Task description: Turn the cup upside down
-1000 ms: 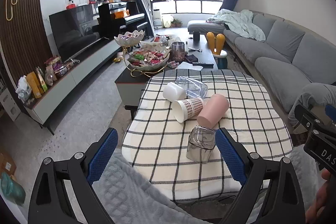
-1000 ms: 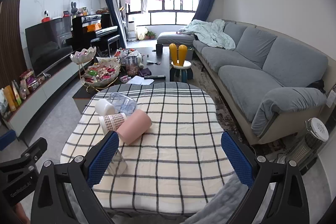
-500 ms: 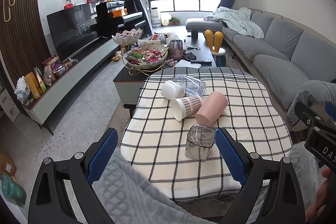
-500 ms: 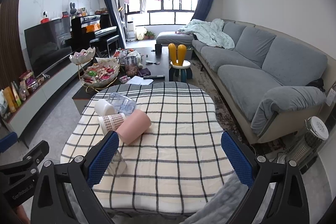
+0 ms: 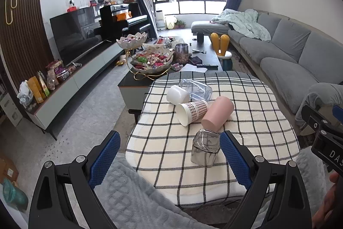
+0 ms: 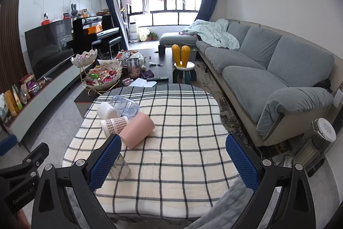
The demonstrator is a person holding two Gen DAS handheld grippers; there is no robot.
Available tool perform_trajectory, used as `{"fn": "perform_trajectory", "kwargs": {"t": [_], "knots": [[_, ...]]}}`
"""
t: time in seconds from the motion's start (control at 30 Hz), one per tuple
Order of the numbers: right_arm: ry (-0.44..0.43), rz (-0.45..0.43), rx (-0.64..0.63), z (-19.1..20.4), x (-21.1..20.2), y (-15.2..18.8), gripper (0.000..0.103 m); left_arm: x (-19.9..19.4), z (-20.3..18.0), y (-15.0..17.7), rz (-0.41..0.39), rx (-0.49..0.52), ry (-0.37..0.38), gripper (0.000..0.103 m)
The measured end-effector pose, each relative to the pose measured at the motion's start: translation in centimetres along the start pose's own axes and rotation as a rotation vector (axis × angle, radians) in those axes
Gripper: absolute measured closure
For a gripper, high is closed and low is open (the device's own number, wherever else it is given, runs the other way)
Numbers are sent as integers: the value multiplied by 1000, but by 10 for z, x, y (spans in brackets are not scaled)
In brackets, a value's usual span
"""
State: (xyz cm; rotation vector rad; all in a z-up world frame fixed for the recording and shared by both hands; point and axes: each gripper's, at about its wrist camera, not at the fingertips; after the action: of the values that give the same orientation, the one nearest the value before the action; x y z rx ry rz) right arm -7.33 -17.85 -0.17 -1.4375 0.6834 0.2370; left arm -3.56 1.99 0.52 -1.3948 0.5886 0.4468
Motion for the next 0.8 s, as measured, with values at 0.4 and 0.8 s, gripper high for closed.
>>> {"fn": "perform_trajectory", "kwargs": {"t": [0.4,0.8], "knots": [[1,-1,-1,-1,1,0,5,-1,-1,-2,-3,13,10,6],[1,0,0,-2,1,0,5,-1,-1,-1,-2,14,16,6]]}}
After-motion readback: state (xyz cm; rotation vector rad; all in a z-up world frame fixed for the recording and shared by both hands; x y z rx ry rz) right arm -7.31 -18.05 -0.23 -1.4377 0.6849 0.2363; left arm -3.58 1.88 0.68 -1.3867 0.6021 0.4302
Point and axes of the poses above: each gripper's, at about its wrist camera, not at the fingertips, and x roughly the way its jaws point, z to its left, y to its underside, and after that the axes turned 1 degree about y, right-handed
